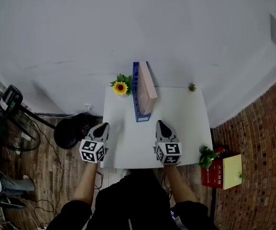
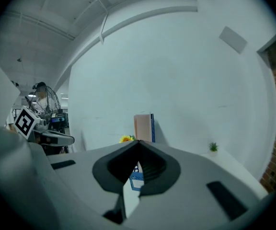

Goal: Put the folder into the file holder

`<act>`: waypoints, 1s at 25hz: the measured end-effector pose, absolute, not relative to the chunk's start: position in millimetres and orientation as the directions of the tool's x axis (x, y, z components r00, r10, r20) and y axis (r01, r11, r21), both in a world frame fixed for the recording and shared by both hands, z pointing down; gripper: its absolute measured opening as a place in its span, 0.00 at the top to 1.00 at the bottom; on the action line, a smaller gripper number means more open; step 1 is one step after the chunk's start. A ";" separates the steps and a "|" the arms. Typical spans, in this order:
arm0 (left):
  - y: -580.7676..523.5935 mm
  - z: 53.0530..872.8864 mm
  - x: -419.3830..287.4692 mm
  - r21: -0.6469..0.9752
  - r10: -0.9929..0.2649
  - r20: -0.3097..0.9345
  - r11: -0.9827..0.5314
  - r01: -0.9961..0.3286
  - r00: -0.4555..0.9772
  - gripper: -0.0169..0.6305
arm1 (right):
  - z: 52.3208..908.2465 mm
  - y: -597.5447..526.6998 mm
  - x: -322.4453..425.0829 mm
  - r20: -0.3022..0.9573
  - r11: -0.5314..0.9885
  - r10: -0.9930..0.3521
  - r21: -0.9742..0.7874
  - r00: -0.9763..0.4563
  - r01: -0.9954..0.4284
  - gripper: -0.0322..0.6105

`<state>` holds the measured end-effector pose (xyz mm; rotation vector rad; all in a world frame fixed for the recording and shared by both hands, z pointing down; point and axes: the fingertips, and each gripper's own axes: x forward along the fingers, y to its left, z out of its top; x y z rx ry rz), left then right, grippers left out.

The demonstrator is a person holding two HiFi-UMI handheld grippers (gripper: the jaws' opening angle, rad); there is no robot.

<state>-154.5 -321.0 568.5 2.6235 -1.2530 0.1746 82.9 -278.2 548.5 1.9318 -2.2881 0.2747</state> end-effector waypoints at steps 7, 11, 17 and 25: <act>-318.6 565.2 -150.2 0.155 -0.750 0.188 -0.615 -0.773 0.635 0.93 | 543.9 -274.9 85.0 0.207 0.150 -0.966 -0.042 -0.156 -0.988 0.94; -319.1 566.7 -147.9 0.160 -0.747 0.190 -0.617 -0.770 0.638 0.93 | 547.3 -275.6 85.4 0.214 0.150 -0.964 -0.039 -0.155 -0.988 0.94; -320.2 567.9 -146.9 0.159 -0.746 0.190 -0.619 -0.770 0.639 0.93 | 548.1 -276.8 85.1 0.209 0.150 -0.965 -0.040 -0.155 -0.988 0.94; -322.5 568.6 -146.3 0.154 -0.750 0.182 -0.616 -0.772 0.635 0.93 | 551.8 -278.3 83.0 0.212 0.160 -0.963 -0.035 -0.164 -0.986 0.94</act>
